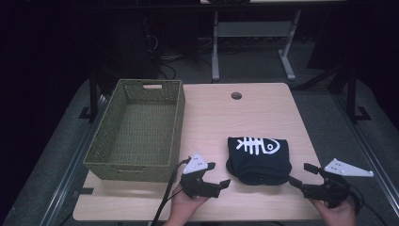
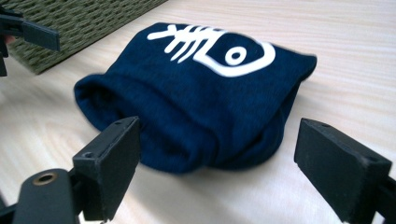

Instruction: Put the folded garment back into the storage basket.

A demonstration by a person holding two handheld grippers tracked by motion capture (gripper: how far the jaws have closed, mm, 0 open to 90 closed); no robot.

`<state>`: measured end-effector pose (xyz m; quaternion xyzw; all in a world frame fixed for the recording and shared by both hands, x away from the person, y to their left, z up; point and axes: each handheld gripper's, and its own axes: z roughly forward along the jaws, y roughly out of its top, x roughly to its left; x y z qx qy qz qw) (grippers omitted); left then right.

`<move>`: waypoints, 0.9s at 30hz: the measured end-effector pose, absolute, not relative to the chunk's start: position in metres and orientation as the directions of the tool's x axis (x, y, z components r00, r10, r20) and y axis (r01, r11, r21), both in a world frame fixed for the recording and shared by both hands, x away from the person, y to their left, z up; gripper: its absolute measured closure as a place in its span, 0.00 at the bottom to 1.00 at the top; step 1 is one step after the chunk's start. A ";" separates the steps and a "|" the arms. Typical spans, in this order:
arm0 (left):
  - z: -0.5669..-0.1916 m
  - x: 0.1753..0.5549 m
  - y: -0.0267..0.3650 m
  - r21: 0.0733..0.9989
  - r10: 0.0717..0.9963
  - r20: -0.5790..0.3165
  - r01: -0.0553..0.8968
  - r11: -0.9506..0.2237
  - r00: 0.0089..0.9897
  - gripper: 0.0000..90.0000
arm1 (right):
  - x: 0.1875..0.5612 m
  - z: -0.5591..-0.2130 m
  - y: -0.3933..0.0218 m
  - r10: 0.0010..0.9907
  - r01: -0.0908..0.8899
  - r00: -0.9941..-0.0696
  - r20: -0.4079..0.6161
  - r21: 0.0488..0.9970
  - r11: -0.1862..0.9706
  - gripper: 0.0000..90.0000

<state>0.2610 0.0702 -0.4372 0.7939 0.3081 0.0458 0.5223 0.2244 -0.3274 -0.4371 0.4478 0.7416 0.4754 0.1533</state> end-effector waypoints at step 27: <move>-0.479 0.349 0.022 0.651 0.624 -0.517 0.742 -0.158 0.586 0.39 | 0.308 -0.473 -0.313 0.838 0.724 -0.438 0.325 0.681 0.114 0.52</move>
